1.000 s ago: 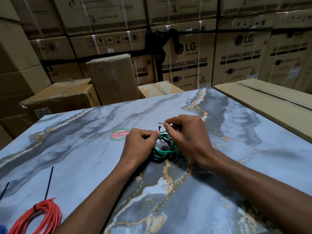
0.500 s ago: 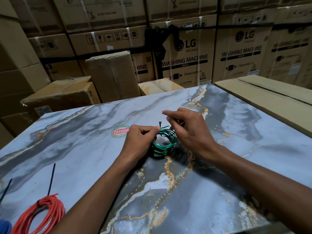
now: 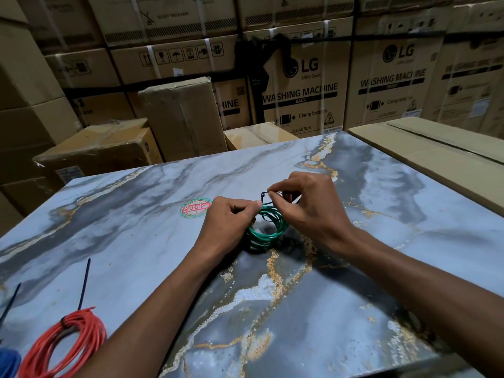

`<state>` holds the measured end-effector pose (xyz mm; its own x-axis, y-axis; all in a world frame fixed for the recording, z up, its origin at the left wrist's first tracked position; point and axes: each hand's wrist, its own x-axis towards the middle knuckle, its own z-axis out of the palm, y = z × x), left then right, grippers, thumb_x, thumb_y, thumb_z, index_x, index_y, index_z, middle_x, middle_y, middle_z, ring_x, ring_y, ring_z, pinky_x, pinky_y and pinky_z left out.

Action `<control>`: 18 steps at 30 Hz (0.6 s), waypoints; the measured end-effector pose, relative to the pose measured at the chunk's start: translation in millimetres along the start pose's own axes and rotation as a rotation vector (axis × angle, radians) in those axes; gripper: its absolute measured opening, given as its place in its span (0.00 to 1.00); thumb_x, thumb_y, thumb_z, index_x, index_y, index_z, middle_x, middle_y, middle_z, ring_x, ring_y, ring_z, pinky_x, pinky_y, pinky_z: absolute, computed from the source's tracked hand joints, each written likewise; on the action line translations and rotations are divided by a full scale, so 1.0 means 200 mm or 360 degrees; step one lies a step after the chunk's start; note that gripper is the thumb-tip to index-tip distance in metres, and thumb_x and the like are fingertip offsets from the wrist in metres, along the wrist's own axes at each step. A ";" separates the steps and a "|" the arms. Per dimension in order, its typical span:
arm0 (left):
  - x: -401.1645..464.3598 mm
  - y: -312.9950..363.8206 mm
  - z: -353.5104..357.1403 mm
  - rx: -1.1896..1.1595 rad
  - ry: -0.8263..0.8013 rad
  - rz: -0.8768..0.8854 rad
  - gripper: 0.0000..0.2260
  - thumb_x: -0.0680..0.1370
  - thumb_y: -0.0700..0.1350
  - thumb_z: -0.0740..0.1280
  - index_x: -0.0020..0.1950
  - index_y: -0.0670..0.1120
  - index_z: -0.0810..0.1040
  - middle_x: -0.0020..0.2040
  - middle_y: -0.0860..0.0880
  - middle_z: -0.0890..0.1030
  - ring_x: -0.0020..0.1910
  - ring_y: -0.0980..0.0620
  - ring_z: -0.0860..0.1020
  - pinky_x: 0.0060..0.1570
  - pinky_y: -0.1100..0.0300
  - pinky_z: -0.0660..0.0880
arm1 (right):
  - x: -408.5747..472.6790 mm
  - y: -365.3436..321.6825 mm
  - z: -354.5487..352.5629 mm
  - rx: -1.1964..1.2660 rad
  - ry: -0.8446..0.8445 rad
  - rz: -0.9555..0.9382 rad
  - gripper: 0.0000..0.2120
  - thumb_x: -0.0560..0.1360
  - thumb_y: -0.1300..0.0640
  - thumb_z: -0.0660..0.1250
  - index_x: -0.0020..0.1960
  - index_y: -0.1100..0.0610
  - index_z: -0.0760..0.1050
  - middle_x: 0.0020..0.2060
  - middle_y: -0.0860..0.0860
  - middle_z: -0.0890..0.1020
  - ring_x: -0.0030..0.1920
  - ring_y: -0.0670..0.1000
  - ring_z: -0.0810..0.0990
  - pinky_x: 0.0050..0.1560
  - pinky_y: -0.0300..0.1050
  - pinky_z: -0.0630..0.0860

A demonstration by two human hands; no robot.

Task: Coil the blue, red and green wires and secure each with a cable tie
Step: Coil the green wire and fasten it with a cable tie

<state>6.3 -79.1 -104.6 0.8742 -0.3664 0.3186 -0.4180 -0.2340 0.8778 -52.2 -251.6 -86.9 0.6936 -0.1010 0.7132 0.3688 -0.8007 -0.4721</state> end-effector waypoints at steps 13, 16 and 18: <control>-0.01 0.01 0.01 0.0032 -0.0001 0.0020 0.21 0.75 0.55 0.67 0.37 0.37 0.82 0.28 0.44 0.72 0.29 0.52 0.66 0.33 0.56 0.63 | 0.00 -0.01 -0.02 0.0020 -0.0005 -0.0027 0.06 0.73 0.57 0.72 0.46 0.53 0.88 0.32 0.49 0.82 0.32 0.49 0.80 0.35 0.50 0.78; -0.01 0.02 0.01 0.0050 0.0000 0.0015 0.20 0.75 0.55 0.67 0.37 0.38 0.82 0.28 0.44 0.73 0.29 0.52 0.66 0.33 0.56 0.64 | 0.00 -0.01 -0.02 0.0008 -0.0014 -0.0031 0.06 0.73 0.58 0.72 0.46 0.53 0.88 0.31 0.49 0.82 0.32 0.49 0.79 0.34 0.50 0.78; -0.01 0.02 0.01 0.0044 -0.0004 0.0018 0.21 0.75 0.55 0.67 0.38 0.37 0.82 0.29 0.40 0.72 0.30 0.51 0.67 0.34 0.55 0.64 | 0.00 -0.02 -0.02 0.0009 -0.0003 -0.0034 0.06 0.73 0.58 0.73 0.46 0.54 0.88 0.31 0.48 0.82 0.32 0.49 0.79 0.34 0.50 0.78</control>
<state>2.0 -80.5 -101.5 0.8687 -0.3716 0.3274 -0.4346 -0.2549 0.8638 -55.5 -251.0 -82.6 0.6869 -0.0827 0.7220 0.3872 -0.7991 -0.4599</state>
